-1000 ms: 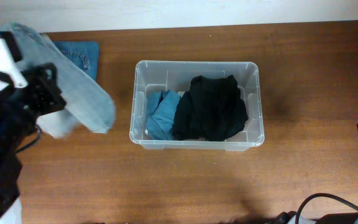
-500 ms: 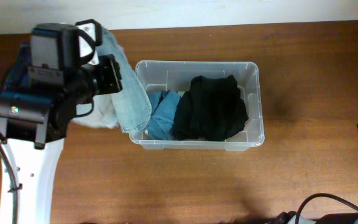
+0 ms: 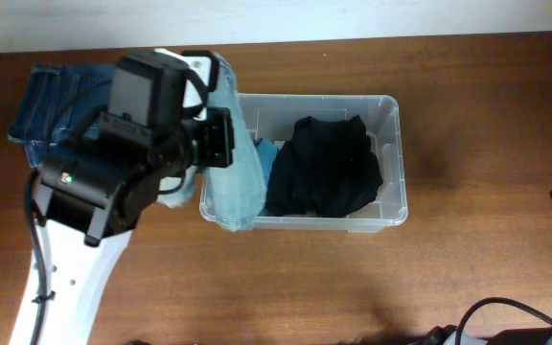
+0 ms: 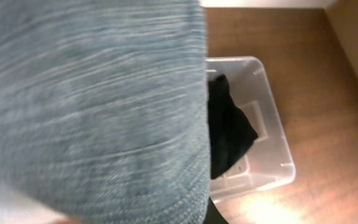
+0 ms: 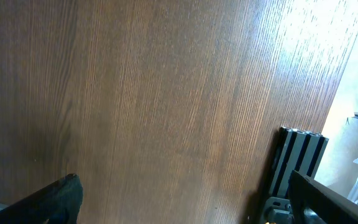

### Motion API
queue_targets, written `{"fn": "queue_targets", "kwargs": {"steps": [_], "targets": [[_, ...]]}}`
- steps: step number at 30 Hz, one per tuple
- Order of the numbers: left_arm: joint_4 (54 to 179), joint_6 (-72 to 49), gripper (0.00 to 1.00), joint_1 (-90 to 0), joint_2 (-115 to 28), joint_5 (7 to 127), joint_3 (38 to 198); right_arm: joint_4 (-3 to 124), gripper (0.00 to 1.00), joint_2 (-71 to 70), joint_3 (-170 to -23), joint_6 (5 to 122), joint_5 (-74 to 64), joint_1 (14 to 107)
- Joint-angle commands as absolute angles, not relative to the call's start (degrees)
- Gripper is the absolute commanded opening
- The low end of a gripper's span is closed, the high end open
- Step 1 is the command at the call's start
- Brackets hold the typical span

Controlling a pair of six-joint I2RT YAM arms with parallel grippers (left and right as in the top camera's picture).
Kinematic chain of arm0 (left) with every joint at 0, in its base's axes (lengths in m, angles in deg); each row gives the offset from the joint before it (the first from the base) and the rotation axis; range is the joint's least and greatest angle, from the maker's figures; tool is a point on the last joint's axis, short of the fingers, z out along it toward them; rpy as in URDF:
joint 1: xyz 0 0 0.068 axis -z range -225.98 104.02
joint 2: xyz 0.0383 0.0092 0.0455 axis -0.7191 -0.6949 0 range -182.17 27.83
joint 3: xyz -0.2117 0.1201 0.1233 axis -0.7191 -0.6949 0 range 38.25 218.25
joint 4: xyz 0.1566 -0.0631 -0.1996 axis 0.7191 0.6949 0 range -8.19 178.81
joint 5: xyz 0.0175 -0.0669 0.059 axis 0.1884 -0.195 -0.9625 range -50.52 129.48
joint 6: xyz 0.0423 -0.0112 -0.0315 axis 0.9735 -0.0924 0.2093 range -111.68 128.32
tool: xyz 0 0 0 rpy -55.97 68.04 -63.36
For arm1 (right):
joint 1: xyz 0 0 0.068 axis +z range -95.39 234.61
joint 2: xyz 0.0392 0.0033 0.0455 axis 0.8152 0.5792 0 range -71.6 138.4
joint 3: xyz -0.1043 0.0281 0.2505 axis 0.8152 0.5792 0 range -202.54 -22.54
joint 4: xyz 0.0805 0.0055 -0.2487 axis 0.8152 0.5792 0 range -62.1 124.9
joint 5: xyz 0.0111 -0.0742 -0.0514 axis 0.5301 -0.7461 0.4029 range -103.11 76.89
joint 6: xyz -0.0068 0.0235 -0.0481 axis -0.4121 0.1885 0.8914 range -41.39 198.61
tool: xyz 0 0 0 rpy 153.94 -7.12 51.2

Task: Pack container
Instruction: 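Lift the light-wash denim and carry it toward the container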

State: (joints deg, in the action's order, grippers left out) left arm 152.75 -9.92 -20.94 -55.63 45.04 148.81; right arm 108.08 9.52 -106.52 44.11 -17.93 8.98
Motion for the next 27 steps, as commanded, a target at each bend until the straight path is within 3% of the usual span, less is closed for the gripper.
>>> {"fn": "queue_targets", "kwargs": {"steps": [1,9,18,27], "targets": [[151.61,-10.09,0.01,-18.91,-57.51,45.22,149.79,108.08,0.98,9.61,-106.26,43.61,-18.21,8.83],[149.43,-9.65,0.01,-16.2,-68.04,45.24,149.79,108.08,0.98,9.61,-106.26,43.61,-18.21,8.83],[146.67,-0.72,0.01,-16.0,-73.53,44.91,149.79,108.08,0.98,9.61,-106.26,43.61,-18.21,8.83],[156.38,1.47,0.01,-16.15,-73.46,33.61,162.12,108.08,0.98,9.61,-106.26,43.61,-18.21,8.83]]}}
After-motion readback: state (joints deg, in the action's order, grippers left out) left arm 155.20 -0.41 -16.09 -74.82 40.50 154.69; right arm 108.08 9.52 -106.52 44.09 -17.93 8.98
